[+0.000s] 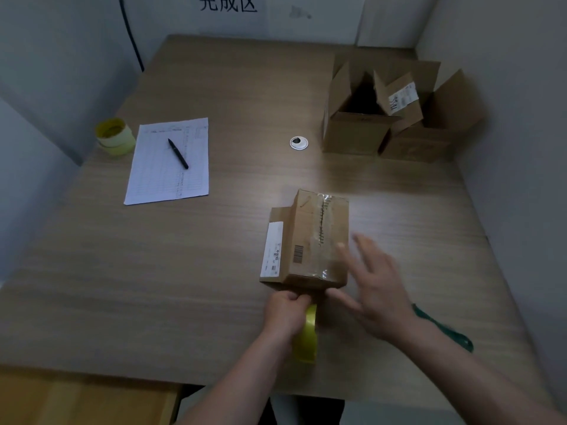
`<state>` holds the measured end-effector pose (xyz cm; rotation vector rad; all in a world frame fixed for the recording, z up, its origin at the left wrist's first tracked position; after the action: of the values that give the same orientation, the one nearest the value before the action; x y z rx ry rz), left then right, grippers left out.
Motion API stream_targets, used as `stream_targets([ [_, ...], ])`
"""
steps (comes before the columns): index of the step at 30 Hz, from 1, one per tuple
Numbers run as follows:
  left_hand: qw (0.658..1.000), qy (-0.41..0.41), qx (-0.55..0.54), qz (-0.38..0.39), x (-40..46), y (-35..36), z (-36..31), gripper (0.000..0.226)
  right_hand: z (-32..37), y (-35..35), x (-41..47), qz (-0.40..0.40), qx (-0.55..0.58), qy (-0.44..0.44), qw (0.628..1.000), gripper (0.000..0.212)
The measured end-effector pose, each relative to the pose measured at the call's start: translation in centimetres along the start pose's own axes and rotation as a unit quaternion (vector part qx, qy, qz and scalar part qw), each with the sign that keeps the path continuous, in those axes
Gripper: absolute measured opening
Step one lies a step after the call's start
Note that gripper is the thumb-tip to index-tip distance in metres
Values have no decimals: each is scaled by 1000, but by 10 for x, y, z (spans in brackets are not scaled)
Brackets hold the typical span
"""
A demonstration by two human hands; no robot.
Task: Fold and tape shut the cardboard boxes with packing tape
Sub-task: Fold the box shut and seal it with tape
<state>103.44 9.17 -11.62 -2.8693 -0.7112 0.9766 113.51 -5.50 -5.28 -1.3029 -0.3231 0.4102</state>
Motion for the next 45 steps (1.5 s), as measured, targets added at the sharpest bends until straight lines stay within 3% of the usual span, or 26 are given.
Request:
stream_targets([
  [1, 1000, -5, 1, 7, -2, -3, 1, 19, 20, 7, 8, 34, -19, -50, 998, 78],
  [4, 999, -22, -39, 19, -10, -10, 3, 17, 37, 32, 23, 130, -72, -77, 986, 67],
  [11, 995, -27, -66, 66, -27, -25, -4, 11, 44, 29, 33, 67, -107, -137, 982, 63],
  [17, 994, 48, -39, 90, -43, -35, -38, 10, 55, 27, 35, 86, -56, -87, 991, 66],
  [21, 984, 48, -140, 99, -58, -34, -64, 13, 48, 12, 28, 108, 76, 15, 991, 77],
  [23, 977, 43, -190, 88, -61, -33, -75, 11, 25, -19, 12, -13, 262, 126, 957, 58],
  [25, 973, 44, -212, 78, -59, -29, -80, 12, 0, -43, -21, -130, 415, 208, 876, 39],
  [26, 972, 45, -221, 70, -58, -26, -82, 13, -3, -51, -35, -143, 466, 223, 844, 30],
  [28, 969, 51, -237, 51, -54, -19, -86, 15, 12, -60, -52, -71, 511, 212, 830, 27],
  [31, 967, 39, -247, 55, -49, 2, -86, 11, 38, -48, -60, 87, 486, 205, 845, 63],
  [33, 973, 36, -219, 61, -47, 16, -84, 6, 42, -41, -59, 106, 492, 235, 831, 72],
  [37, 978, 71, -162, 107, -53, 39, -87, 9, 26, -46, -58, 72, 567, 277, 772, 57],
  [42, 976, 171, -94, 100, -58, 46, -91, 14, 10, -67, -46, 62, 520, 257, 812, 17],
  [45, 966, 220, -113, 71, -64, 47, -98, 15, 3, -72, -36, 45, 487, 248, 836, 12],
])
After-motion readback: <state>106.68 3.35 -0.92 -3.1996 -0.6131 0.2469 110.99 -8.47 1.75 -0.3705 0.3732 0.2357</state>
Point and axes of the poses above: each hand's wrist, its own x-axis towards the middle knuckle, its own y-axis out of the palm, z = x × y, the point moved 6 cm from there along x, towards the middle knuckle, and after that the axes turned 11 degrees about y, right-handed, at the moved point
